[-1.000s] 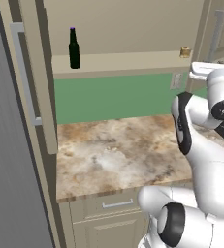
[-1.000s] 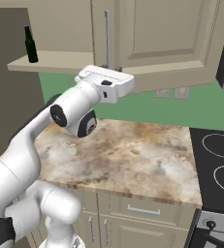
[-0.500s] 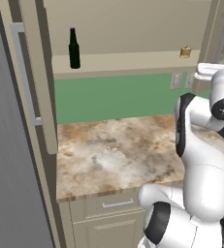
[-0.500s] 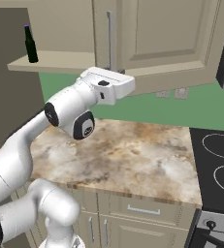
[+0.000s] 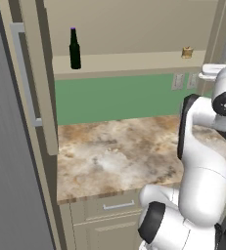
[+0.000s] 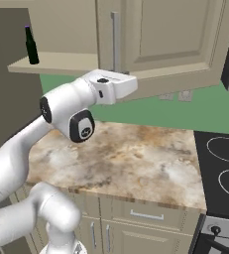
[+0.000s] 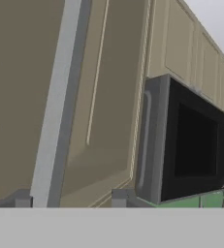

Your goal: Get the candle and the beer from the cabinet and move them to the dining counter.

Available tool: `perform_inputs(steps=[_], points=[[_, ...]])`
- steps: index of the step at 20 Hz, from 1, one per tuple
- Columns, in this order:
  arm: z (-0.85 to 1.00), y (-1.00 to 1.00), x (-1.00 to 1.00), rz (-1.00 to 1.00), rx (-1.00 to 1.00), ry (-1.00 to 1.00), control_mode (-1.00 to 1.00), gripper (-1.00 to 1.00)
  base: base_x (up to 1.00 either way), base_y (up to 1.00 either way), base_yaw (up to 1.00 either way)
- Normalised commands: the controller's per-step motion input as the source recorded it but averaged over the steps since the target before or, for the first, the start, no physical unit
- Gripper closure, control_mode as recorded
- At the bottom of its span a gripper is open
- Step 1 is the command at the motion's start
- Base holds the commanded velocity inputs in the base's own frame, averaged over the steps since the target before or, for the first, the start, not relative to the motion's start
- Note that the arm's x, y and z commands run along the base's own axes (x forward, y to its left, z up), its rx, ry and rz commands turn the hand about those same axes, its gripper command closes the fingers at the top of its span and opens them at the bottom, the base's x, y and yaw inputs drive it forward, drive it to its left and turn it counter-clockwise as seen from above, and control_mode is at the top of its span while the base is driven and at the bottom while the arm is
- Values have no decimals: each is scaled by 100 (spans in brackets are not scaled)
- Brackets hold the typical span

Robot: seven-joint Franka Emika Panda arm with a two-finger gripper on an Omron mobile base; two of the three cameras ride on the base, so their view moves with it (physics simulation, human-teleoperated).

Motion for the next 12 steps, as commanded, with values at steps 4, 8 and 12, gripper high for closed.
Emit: perform_inputs(steps=[4, 8, 12], points=[[0, -94, -40, -2, 2, 0, -100, 100, 0, 0, 0], [0, -95, -45, 0, 6, -1, -100, 100, 0, 0, 0], [3, -92, -52, 0, 7, -2, -100, 100, 0, 0, 0]])
